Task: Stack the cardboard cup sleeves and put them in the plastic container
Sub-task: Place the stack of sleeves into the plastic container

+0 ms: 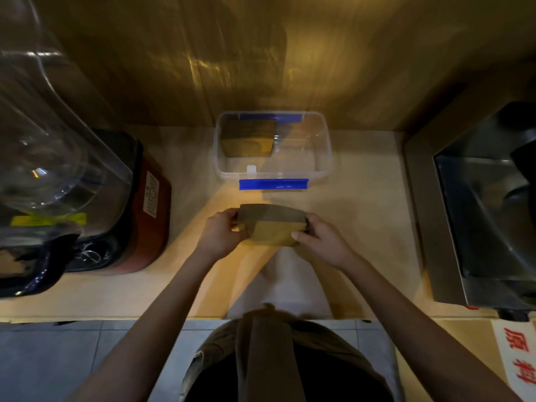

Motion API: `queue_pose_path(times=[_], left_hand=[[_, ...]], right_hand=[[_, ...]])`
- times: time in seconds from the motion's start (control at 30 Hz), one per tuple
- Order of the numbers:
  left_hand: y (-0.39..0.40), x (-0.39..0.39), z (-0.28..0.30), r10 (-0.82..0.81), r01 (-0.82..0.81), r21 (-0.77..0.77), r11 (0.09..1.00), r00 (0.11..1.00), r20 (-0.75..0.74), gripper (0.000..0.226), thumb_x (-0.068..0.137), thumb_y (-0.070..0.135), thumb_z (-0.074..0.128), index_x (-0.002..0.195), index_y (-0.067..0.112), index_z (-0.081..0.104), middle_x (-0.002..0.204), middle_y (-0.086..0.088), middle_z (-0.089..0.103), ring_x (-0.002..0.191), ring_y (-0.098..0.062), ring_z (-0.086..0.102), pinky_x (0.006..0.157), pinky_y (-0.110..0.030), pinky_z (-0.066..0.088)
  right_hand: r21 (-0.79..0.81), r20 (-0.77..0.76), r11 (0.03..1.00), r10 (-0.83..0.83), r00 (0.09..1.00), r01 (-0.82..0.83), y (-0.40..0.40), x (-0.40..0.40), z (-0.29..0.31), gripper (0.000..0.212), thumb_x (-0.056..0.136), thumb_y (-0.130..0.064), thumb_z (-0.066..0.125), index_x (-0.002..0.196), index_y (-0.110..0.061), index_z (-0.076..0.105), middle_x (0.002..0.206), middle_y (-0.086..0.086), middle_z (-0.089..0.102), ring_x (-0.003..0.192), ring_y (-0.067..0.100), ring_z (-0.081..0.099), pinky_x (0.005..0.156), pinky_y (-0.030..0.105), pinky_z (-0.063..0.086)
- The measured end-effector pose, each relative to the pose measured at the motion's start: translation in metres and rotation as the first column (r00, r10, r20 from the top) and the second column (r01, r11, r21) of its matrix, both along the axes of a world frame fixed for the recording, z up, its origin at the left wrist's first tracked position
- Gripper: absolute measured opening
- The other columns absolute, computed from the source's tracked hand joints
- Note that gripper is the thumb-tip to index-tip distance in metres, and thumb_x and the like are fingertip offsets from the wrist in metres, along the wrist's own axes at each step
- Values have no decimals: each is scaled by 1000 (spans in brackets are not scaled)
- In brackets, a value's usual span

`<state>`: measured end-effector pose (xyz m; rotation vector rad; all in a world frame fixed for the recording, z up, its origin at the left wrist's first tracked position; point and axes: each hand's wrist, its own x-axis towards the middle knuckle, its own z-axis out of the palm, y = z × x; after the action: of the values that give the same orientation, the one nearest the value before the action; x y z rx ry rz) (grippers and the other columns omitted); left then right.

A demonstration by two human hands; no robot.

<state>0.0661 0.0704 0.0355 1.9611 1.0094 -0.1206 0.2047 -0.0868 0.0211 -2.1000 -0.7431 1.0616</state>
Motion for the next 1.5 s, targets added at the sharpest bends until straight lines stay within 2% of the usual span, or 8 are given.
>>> queue_pose_path(times=[0.2, 0.33, 0.57, 0.7, 0.9, 1.03, 1.4, 1.5], left_hand=[[43, 28, 32, -46, 43, 33, 999, 995, 84, 45, 77, 14, 68, 120, 7, 55, 104, 2, 58, 93, -10, 55, 80, -20, 42], [69, 48, 40, 1, -7, 31, 1000, 984, 180, 42, 77, 8, 66, 118, 9, 56, 104, 3, 58, 97, -12, 57, 82, -22, 43], [104, 78, 16, 35, -53, 213, 976, 996, 85, 50, 74, 12, 69, 121, 10, 51, 125, -11, 57, 118, -27, 51, 92, -31, 40], [116, 90, 2, -57, 86, 447, 890, 995, -79, 56, 73, 21, 69, 125, 13, 50, 146, -10, 39, 140, -32, 20, 115, -45, 18], [123, 97, -16, -52, 149, 500, 853, 978, -203, 58, 78, 25, 64, 132, 19, 43, 158, -3, 11, 144, -29, -9, 114, -52, -9], [131, 100, -23, -47, 162, 502, 849, 971, -234, 63, 79, 26, 63, 135, 16, 38, 158, -3, 5, 144, -28, -14, 112, -57, -10], [129, 101, -33, -74, 180, 506, 844, 972, -223, 73, 79, 22, 62, 142, 20, 24, 158, -9, 4, 145, -28, -7, 115, -49, -6], [128, 101, -34, -72, 201, 476, 856, 959, -276, 74, 83, 21, 58, 144, 21, 17, 158, -8, -6, 144, -29, -12, 116, -47, -3]], right_hand=[[50, 43, 999, 2, 999, -4, 42, 38, 35, 38, 79, -23, 63, 113, -9, 51, 93, 16, 67, 85, 30, 63, 84, 46, 49], [103, 100, 995, -20, 995, 9, 72, 60, 41, 34, 85, -12, 60, 116, -6, 48, 64, 3, 60, 58, 5, 56, 62, 21, 43], [113, 144, 994, -10, 990, -6, 118, 80, 32, 43, 88, -13, 55, 127, -14, 40, 105, 24, 66, 93, 33, 64, 88, 52, 50], [54, 120, 998, 20, 993, -26, 134, 85, 17, 39, 88, -10, 56, 125, -9, 43, 120, 12, 63, 111, 23, 59, 98, 40, 47], [-55, 173, 996, 75, 982, -67, 155, 89, -4, 37, 87, -6, 56, 123, -5, 44, 118, 16, 63, 111, 28, 57, 73, 8, 28], [-25, 156, 999, 46, 987, -42, 167, 91, -10, 36, 86, -4, 56, 121, -5, 47, 116, 17, 63, 110, 28, 56, 68, 8, 28], [1, -105, 999, 50, 993, -50, 177, 90, -13, 45, 81, -10, 63, 123, -15, 48, 104, -8, 52, 102, 6, 49, 73, 11, 38], [-45, -323, 962, -269, 907, 269, 179, 96, -15, 31, 89, -14, 48, 120, -14, 50, 107, 3, 58, 102, 20, 54, 82, 29, 42]])
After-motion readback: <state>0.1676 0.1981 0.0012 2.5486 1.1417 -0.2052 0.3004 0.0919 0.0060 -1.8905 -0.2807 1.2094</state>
